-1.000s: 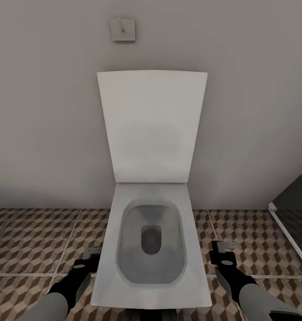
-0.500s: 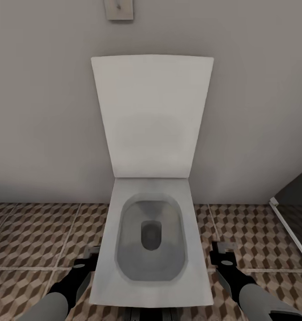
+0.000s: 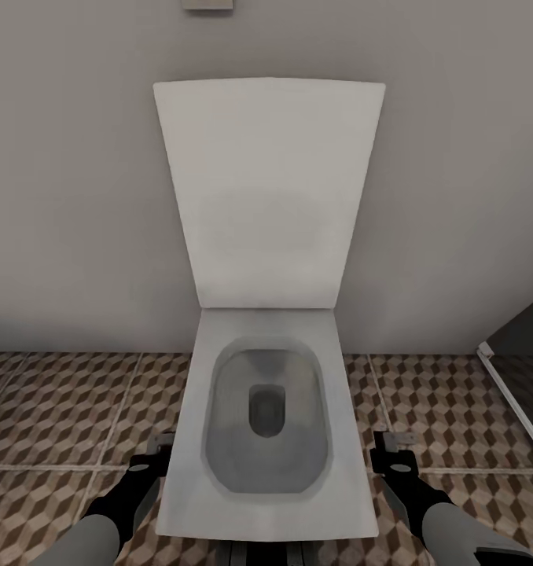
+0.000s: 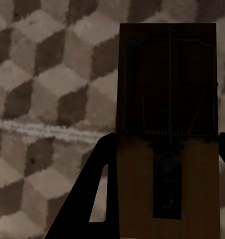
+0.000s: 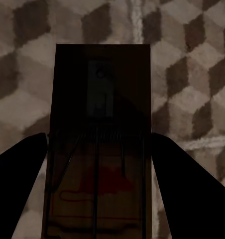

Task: Take the four mousetraps from the cabinet in the bathroom and place them on the bathroom floor. Make sure all four end up on the same floor surface, and ensure that at least two of them are either under or directly next to the same bathroom sink.

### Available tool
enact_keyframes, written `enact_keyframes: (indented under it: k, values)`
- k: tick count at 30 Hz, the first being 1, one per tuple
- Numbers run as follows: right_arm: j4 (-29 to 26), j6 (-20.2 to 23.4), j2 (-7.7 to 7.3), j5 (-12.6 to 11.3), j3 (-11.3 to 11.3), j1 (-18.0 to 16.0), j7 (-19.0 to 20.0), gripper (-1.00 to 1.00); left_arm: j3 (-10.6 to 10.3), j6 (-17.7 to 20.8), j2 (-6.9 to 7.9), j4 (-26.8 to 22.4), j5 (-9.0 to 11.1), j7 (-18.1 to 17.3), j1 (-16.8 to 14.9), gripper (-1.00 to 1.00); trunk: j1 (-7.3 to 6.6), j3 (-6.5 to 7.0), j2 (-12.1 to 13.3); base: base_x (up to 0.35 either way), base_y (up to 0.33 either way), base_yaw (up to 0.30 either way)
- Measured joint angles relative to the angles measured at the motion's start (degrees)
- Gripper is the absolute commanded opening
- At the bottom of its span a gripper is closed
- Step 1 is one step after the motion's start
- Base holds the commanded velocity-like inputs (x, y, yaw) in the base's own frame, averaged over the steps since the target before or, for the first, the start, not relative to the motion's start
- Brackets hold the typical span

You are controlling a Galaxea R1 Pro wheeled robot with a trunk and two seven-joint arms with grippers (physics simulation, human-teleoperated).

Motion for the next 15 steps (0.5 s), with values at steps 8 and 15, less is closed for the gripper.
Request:
enact_keyframes:
  k: [8,15]
  values:
    - [0.2,0.0,0.00,0.0,0.0,0.0,0.4,-1.00,0.0,0.0,0.07,-0.1,0.0,0.0,0.0,-1.00,0.21,-1.77,-0.1,0.000,0.000,0.000]
    - [1.9,-0.3,-0.05,0.1,0.0,0.0,0.6,-1.00,0.0,0.0,0.10,-0.1,0.0,0.0,0.0,-1.00,0.26,-2.22,-0.1,0.000,0.000,0.000]
